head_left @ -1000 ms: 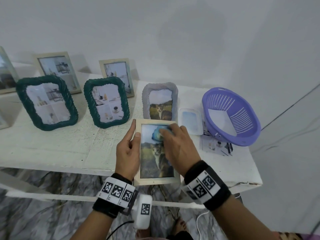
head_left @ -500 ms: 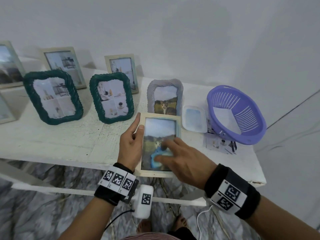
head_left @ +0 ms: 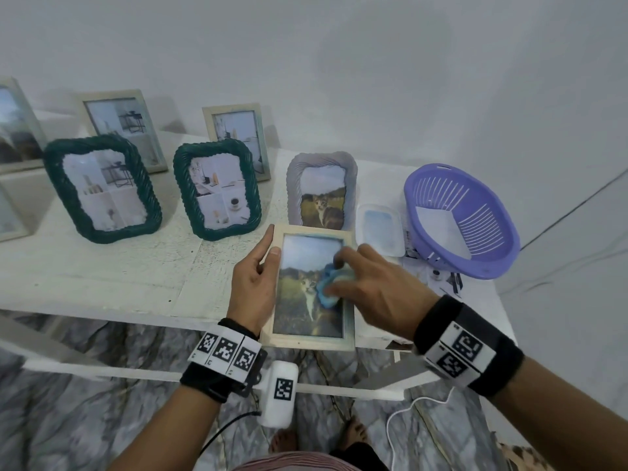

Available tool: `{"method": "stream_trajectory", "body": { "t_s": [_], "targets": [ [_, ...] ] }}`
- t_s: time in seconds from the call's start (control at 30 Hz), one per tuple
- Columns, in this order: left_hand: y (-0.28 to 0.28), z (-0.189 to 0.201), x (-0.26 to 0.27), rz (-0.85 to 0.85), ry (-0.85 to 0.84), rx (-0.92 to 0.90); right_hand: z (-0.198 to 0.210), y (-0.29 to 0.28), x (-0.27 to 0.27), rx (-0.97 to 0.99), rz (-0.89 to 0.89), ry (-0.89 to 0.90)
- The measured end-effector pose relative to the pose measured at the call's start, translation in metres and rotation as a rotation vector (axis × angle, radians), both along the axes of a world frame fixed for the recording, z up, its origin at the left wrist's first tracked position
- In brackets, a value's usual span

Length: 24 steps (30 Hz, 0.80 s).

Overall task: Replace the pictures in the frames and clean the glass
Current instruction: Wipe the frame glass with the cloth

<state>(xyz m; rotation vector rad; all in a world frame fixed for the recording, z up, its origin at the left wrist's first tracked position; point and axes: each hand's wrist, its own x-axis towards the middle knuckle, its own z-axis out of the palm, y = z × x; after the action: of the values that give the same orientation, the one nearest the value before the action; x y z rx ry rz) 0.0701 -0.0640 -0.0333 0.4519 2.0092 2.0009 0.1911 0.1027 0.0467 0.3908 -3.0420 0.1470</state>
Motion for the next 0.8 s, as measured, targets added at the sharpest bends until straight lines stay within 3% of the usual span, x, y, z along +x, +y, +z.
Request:
{"method": "stream_trajectory", "body": {
  "t_s": [0.17,0.4,0.63,0.8],
  "targets": [
    [0.004,0.005,0.004,0.0,-0.013,0.025,-0.003,0.002,-0.009,0.008,-0.1,0.076],
    [-0.002,-0.001,-0.003,0.007,-0.005,-0.017,-0.005,-0.018,0.025,-0.058,0.054,-0.098],
    [0.007,0.002,0.006,-0.016,-0.005,0.02,-0.004,0.008,-0.012,-0.071,-0.176,0.091],
    [0.006,0.003,0.005,-0.003,-0.014,0.027,-0.008,-0.017,-0.002,-0.228,-0.2,0.132]
  ]
}}
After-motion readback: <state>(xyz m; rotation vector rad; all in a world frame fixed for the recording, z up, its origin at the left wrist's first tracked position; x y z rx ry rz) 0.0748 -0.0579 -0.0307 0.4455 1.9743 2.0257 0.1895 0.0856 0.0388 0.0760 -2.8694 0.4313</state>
